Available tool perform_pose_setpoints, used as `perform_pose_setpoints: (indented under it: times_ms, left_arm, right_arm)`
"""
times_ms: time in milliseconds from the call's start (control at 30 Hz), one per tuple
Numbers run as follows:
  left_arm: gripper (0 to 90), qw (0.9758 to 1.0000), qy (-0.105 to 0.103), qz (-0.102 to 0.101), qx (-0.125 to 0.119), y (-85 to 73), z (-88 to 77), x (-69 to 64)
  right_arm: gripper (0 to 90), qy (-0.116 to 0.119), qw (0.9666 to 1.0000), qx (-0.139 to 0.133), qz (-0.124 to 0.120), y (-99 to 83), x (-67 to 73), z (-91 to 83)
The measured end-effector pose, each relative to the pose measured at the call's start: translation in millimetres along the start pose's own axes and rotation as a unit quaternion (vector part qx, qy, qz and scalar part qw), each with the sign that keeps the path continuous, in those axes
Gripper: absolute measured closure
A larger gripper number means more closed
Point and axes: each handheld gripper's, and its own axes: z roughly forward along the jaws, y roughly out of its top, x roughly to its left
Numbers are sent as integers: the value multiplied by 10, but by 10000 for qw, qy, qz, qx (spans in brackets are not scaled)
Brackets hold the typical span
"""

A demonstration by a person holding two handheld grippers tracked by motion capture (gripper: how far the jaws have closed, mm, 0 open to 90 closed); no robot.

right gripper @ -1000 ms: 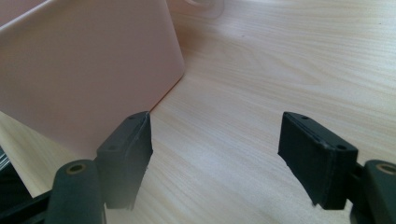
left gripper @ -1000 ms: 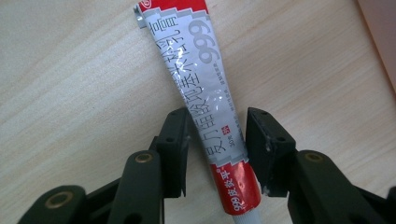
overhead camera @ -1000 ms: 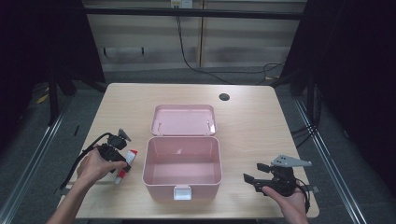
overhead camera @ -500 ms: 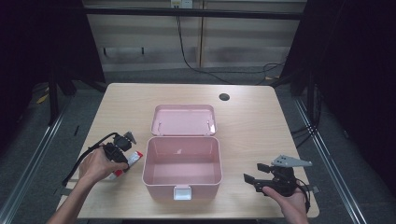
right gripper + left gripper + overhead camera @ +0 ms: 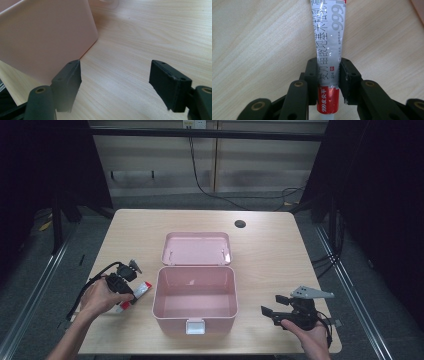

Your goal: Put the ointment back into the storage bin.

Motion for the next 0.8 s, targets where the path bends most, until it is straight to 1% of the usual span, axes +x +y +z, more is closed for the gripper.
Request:
perform_pose_setpoints:
  times_ms: [33,67,100,133,167,200,233,300,333,367,400,467,500,533,567,600,633,667,700,733,767,800]
  left_arm:
    - [705,10000,0,0,0,0,0,0]
    - [705,9999,50,19,-112,-23,-35,-7]
    - [705,9999,30,72,-103,-34,-49,-10]
    - [705,9998,-12,116,-146,-45,-64,-15]
    - [705,9997,-28,112,-210,-57,-86,-20]
    - [705,9997,-28,112,-210,-57,-86,-20]
    - [705,9996,-105,97,-245,-67,-104,-19]
    - [705,9992,-173,99,-337,-89,-143,-18]
    - [705,9983,-334,37,-467,-119,-182,0]
    - [705,9981,-342,69,-508,-133,-206,6]
    - [705,9977,-327,55,-590,-149,-225,7]
    - [705,9967,-463,96,-654,-175,-273,18]
    - [705,9967,-463,96,-654,-175,-273,18]
    - [705,9962,-473,87,-731,-187,-293,13]
    - [705,9954,-529,60,-790,-199,-314,19]
    - [705,9950,-504,-15,-860,-217,-341,20]
    - [705,9950,-504,-15,-860,-217,-341,20]
    - [705,9957,-404,-21,-838,-226,-355,21]
    - [705,9945,-470,7,-939,-249,-367,11]
    - [705,9945,-470,7,-939,-249,-367,11]
    - [705,9935,-531,98,-1000,-270,-401,6]
    - [704,9928,-535,121,-1061,-279,-419,0]
  right_arm:
    - [254,0,10000,0,0,0,0,0]
    - [254,0,10000,-4,-7,0,0,0]
    - [254,-3,10000,0,-1,0,-1,0]
    - [254,-3,10000,1,2,0,-1,-1]
    - [254,-6,10000,-2,2,0,-1,-1]
    - [254,-6,10000,-2,2,0,-1,-1]
    - [254,-4,10000,0,4,0,-1,0]
    - [254,-3,10000,-3,6,0,0,1]
    - [254,1,10000,0,5,0,0,1]
    - [254,8,10000,0,6,0,0,0]
    - [254,8,10000,-5,-1,0,0,-2]
    - [253,3,10000,-3,5,-1,-1,-2]
    - [253,3,10000,-3,5,-1,-1,-2]
    - [253,-1,10000,-7,15,-1,0,-1]
    - [252,-1,10000,-8,16,0,0,1]
    - [252,0,10000,-6,11,0,0,1]
    - [252,0,10000,-6,11,0,0,1]
    - [252,3,10000,-4,15,-1,1,-1]
    - [252,6,10000,0,19,-2,1,0]
    - [252,6,10000,0,19,-2,1,0]
    - [252,9,10000,1,18,-1,1,0]
    - [252,5,10000,1,18,-1,1,1]
